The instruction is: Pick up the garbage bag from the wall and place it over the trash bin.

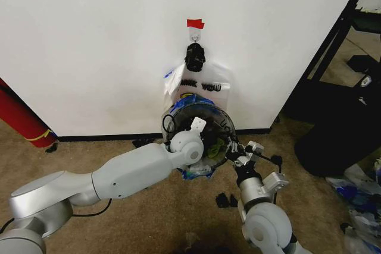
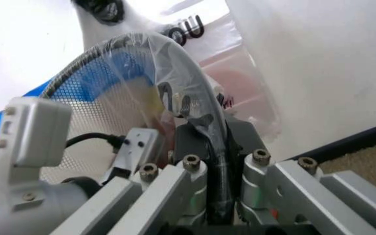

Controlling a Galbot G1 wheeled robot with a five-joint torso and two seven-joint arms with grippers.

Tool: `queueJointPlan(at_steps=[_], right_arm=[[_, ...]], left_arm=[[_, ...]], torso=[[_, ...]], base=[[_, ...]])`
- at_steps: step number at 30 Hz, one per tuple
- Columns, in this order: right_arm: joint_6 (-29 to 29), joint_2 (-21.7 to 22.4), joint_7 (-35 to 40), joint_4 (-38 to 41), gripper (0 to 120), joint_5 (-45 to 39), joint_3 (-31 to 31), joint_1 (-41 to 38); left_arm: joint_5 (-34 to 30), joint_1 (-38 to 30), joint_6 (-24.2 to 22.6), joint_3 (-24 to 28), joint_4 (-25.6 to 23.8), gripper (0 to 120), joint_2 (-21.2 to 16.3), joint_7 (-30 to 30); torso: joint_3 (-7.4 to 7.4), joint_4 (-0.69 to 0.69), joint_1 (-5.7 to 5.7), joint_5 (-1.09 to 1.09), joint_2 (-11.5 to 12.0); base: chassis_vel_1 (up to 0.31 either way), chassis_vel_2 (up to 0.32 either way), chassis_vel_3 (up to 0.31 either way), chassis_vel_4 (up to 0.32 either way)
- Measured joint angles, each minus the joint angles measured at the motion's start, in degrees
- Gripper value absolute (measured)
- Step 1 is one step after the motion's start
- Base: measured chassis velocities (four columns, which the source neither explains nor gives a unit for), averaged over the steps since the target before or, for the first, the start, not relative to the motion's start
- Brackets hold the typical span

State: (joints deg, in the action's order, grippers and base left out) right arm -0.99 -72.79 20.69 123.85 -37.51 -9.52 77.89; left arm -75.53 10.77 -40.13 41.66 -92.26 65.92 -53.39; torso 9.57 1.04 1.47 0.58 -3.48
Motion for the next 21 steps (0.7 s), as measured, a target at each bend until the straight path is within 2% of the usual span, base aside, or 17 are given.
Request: queueJointPlan(at_steps=[5,16,21], right_arm=[[0.87,0.39,-1.08,-0.86,1,1.81,0.09,0.04],[2.63,0.69,-1.71,-4.25,1,4.83,-0.36,-1.68],[3.55,1.21,-2.75,-4.36,1,6.96,-0.26,-1.64]], left_arm=[[-0.77,-0.31,-0.02,-0.06,0.01,0,0.13,-0.13],[-6.14,-1.22,-1.04,-0.03,-8.97,0,-3.21,-1.95],[-12.50,-3.56,-1.97,0.69,-12.00,0,-4.39,-2.62]], torso=[[0.00,0.01,0.00,0.00,0.00],[0.00,0.00,0.00,0.00,0.00],[0.00,0.00,0.00,0.00,0.00]], base=[[0.000,0.000,0.000,0.000],[0.000,0.000,0.000,0.000],[0.000,0.000,0.000,0.000]])
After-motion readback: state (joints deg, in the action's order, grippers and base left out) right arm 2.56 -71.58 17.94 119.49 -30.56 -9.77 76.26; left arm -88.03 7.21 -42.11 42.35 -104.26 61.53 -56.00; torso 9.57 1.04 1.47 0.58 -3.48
